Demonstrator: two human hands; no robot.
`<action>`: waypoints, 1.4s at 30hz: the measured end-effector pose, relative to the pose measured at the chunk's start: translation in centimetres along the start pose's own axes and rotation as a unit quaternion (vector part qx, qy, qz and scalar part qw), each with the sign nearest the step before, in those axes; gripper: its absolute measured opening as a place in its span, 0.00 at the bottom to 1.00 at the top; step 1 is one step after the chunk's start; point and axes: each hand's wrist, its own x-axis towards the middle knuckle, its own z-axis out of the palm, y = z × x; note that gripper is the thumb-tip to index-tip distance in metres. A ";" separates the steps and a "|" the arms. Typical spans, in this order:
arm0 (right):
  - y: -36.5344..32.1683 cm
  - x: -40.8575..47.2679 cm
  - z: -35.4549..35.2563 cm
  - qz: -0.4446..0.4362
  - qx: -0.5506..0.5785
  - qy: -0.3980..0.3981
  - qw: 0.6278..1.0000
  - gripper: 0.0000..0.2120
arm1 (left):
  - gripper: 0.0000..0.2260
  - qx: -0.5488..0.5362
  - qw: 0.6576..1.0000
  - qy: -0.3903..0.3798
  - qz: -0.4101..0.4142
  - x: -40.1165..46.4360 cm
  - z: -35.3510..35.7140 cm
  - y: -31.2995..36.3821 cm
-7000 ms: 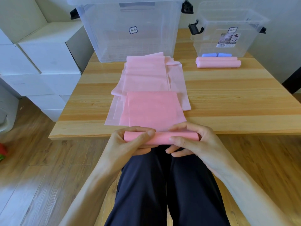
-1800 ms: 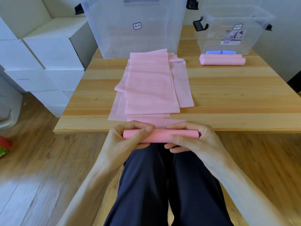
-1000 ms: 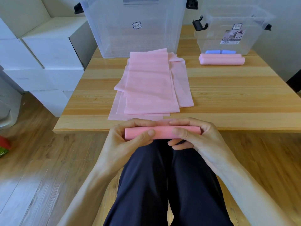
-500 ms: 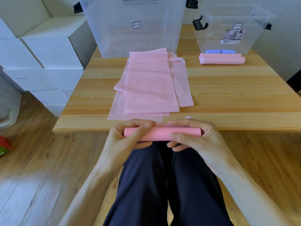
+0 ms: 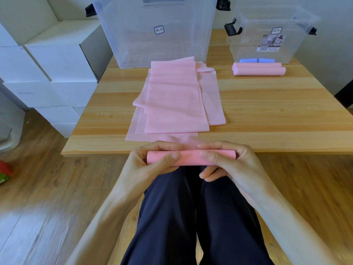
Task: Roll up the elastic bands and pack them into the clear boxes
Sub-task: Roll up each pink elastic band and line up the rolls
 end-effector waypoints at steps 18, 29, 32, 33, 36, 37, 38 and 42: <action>0.1 0.1 -0.3 -0.041 -0.039 -0.011 0.998 0.12 | 0.07 -0.030 0.999 0.037 -0.003 0.4 -0.4 -0.6; -0.7 1.2 -1.7 -0.074 -0.047 0.011 0.996 0.22 | 0.22 0.037 0.996 0.003 0.081 1.3 0.2 0.1; -1.3 1.6 -3.0 -0.091 -0.083 0.006 0.992 0.32 | 0.29 0.074 0.991 -0.002 0.107 2.1 1.1 0.7; -1.5 1.8 -3.3 -0.093 -0.081 0.008 0.992 0.32 | 0.29 0.078 0.991 -0.002 0.112 2.4 1.5 0.9; -2.2 2.3 -4.2 -0.085 -0.050 0.034 0.995 0.27 | 0.26 0.078 0.991 -0.006 0.109 3.8 2.3 1.4; -2.4 2.5 -4.7 -0.082 -0.047 0.045 0.994 0.24 | 0.23 0.081 0.991 -0.011 0.108 4.3 2.5 1.6; -2.6 2.8 -5.2 -0.081 -0.047 0.057 0.994 0.21 | 0.21 0.082 0.991 -0.020 0.105 4.8 2.6 1.8; -3.2 4.3 -7.8 -0.084 -0.063 0.087 0.991 0.15 | 0.13 0.089 0.990 -0.064 0.086 7.1 3.8 2.5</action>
